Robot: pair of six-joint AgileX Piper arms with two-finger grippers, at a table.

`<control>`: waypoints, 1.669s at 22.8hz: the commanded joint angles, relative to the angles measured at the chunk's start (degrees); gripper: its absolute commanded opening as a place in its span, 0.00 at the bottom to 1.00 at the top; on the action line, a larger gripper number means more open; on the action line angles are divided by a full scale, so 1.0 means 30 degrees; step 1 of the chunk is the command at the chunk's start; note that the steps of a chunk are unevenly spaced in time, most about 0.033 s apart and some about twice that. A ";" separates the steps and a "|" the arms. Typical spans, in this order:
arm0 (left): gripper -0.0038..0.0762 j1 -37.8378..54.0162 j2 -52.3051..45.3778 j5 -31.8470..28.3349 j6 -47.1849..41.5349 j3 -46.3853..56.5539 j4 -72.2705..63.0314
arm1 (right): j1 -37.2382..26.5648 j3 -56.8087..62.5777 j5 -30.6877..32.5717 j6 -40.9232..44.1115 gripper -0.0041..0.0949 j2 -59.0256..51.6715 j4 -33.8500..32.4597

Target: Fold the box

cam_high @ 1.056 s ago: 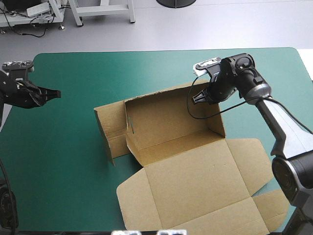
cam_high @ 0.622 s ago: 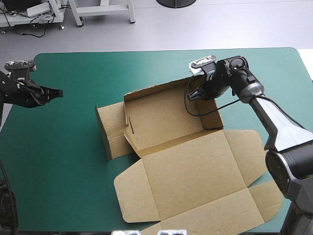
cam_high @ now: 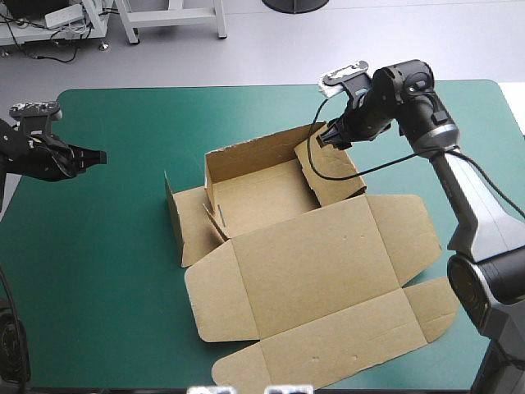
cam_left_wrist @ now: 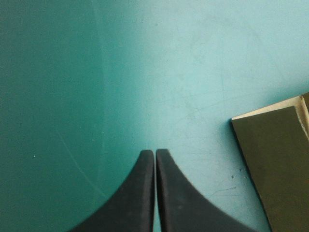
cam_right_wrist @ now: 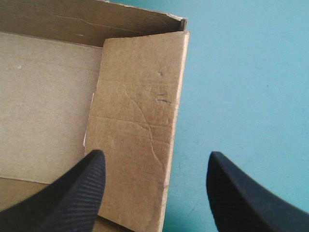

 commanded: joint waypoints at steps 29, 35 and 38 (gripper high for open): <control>0.05 0.0011 -0.0461 -0.0550 0.0514 -0.0500 -0.0779 | -0.0497 0.0749 -0.0008 0.0346 0.02 0.1130 -0.0898; 0.05 0.0011 0.1806 -0.1572 0.1664 -0.0500 -0.3610 | -0.5597 -0.1246 0.0178 -0.1687 0.02 -0.3093 0.5287; 0.05 0.0011 0.2815 -0.1353 0.3686 -0.0500 -0.7002 | -0.8168 -0.1246 0.0178 -0.2711 0.02 -0.4320 0.9508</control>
